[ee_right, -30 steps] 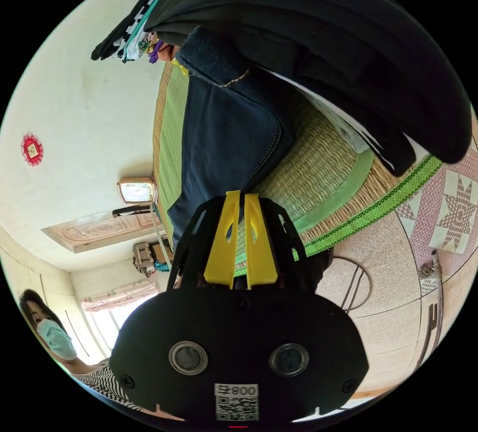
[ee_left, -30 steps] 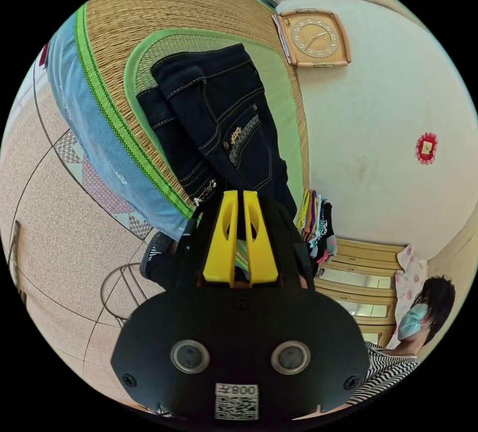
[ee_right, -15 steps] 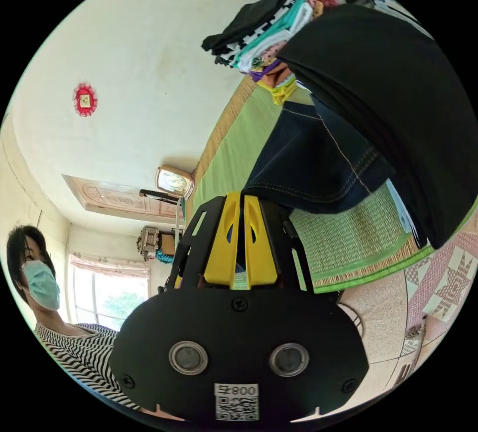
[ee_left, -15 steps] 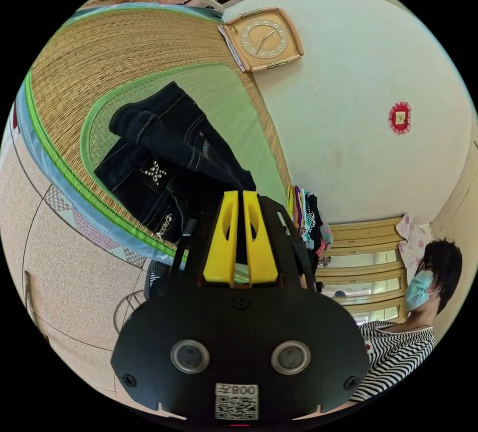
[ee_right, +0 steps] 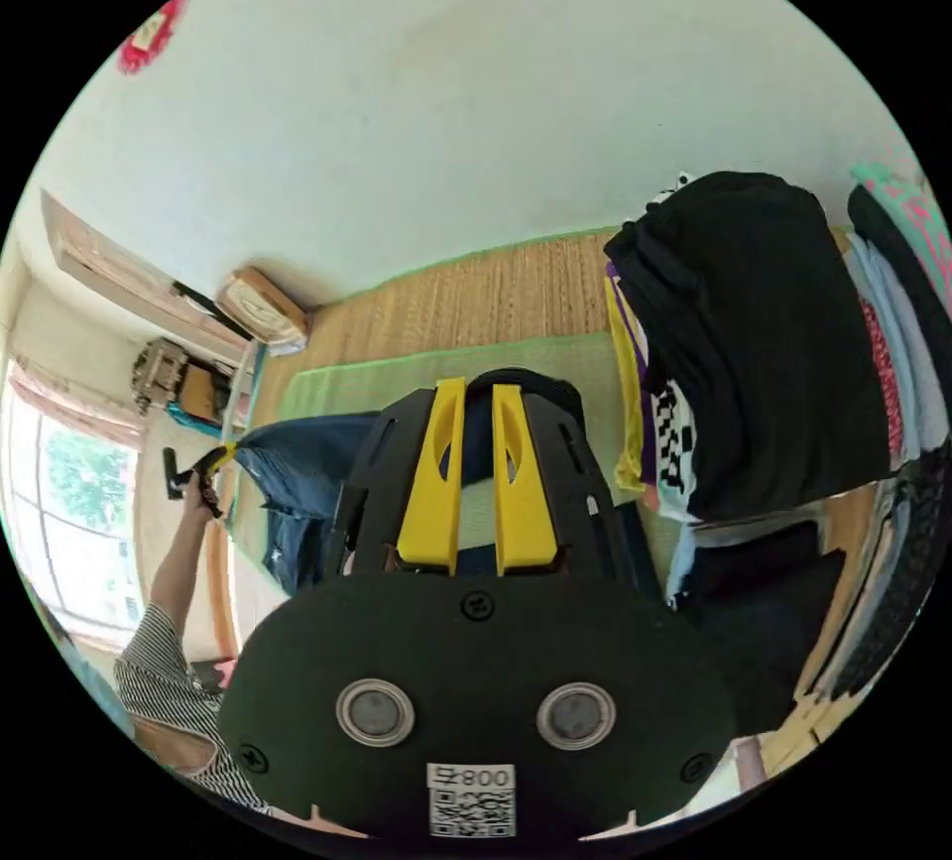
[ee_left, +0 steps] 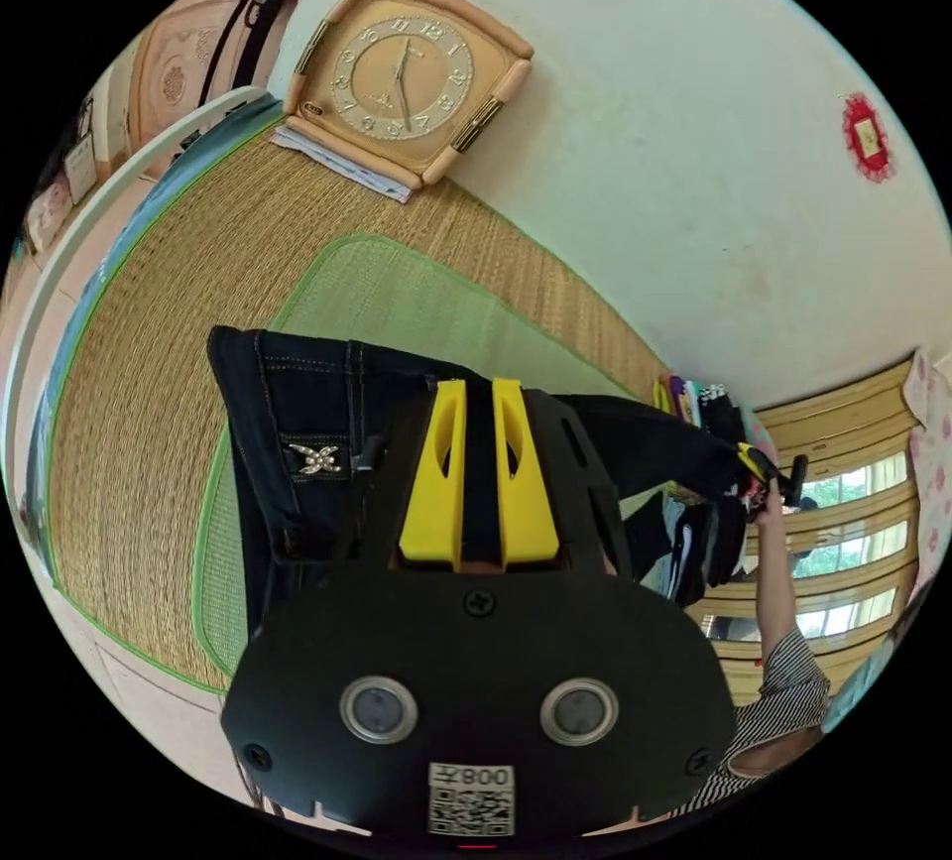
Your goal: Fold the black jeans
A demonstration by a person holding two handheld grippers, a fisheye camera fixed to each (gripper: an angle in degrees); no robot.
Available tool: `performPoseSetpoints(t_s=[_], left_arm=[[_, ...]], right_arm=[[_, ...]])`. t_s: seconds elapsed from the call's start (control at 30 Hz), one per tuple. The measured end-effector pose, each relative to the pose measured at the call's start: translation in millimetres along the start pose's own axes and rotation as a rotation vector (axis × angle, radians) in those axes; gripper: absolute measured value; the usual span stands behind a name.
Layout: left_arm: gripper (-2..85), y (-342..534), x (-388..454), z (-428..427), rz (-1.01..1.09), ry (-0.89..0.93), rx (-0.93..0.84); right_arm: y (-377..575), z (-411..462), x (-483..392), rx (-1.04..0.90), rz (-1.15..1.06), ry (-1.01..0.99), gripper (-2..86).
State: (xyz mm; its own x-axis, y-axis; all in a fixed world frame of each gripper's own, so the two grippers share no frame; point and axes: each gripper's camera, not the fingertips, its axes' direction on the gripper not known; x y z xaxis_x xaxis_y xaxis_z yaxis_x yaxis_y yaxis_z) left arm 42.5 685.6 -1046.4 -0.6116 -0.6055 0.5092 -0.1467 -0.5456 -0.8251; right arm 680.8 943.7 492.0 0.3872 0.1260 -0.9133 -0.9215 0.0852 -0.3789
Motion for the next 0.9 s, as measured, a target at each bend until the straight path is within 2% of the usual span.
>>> performPoseSetpoints(t_s=[0.07, 0.17, 0.23, 0.37, 0.63, 0.73, 0.9], left_arm=[[5.5, -7.8, 3.8, 17.8, 0.017, -0.056, -0.042], [6.3, 3.2, -7.0, 30.3, 0.053, 0.028, -0.036], [6.8, 25.9, -27.8, 24.9, 0.033, 0.097, -0.004], [7.4, 83.8, -63.8, 8.7, -0.029, 0.098, -0.036], [9.1, 263.5, -145.1, -37.2, -0.363, 0.100, -0.020], [9.4, 295.0, -158.9, -33.2, -0.434, 0.198, 0.006], [9.2, 294.6, -162.6, -20.7, -0.435, 0.203, 0.011]], right_arm=[[-27.8, 15.7, -20.0, -0.086, -0.021, 0.119, 1.6], [-42.3, 37.0, -44.4, -0.132, -0.128, 0.231, 0.5], [-35.1, 50.1, -48.8, -0.155, -0.164, 0.213, 0.1], [21.7, 78.0, -62.8, -0.221, -0.256, 0.078, -0.1], [156.9, 89.9, -96.3, -0.364, -0.296, -0.058, 1.9], [184.4, 84.5, -110.7, -0.415, -0.316, -0.024, 3.3], [199.4, 80.6, -127.3, -0.455, -0.285, -0.076, 4.3]])
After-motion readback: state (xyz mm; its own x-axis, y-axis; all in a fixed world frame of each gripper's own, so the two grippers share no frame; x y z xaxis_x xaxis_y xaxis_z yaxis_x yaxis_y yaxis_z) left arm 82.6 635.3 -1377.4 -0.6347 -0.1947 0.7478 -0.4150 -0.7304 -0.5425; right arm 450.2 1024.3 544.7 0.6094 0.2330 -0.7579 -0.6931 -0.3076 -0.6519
